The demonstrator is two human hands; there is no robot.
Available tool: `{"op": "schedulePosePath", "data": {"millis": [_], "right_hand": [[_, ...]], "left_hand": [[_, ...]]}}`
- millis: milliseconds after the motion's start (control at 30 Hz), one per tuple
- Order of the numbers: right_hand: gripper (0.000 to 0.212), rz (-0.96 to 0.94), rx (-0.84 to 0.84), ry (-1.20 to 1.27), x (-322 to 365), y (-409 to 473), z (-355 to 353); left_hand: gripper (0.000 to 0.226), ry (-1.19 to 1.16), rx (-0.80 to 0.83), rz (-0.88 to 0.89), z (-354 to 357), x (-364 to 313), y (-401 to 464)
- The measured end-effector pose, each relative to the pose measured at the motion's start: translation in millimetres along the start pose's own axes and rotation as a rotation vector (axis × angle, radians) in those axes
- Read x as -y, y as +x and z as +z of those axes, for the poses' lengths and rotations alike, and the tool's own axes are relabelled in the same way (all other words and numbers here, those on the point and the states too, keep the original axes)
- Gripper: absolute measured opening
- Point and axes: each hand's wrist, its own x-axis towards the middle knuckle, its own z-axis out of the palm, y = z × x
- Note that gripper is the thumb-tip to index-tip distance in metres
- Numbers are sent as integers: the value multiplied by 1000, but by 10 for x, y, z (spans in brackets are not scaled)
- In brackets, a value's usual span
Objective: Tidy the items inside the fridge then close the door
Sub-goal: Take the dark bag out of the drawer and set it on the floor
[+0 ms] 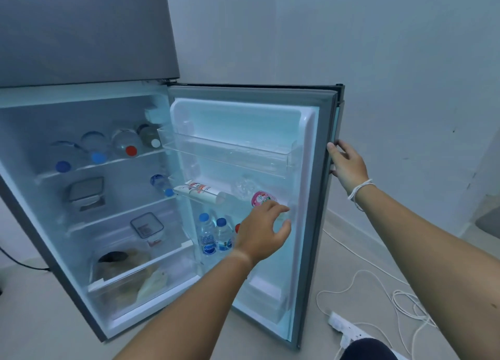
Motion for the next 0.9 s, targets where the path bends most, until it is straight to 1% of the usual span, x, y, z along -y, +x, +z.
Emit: {"op": "schedulePosePath", "data": {"millis": [67,167,233,400,467,533,633,733,833,900], "right_hand": [[43,1,-10,-18,-9,23,5],[42,-15,-33,-67,-20,47,30],[41,-24,-49,-100,-26,41,46],[45,-45,-112,-194,-80,-16,58],[48,-77,-118,-241,-84,-77,63],[51,-143,-121,-327,-73,-160,65],[48,-331,-119,-474,-3,-301,99],[47,-494,-63,-574,146,-481,234],[47,-602,43,-626,331,-666,458],[48,-653,110,-716,404,-745,614]], "left_hand": [[44,131,44,16,-24,115,17],[58,354,157,21,-51,271,12],[62,422,212,10,-48,335,-3],[68,319,304,-25,-71,323,-6],[68,320,326,-22,-126,304,-25],[67,333,341,-26,-183,302,-59],[66,353,344,-53,-292,306,-130],[65,346,341,-105,-439,339,-220],[65,348,307,-153,-607,407,-294],[65,356,288,-178,-717,463,-346]]}}
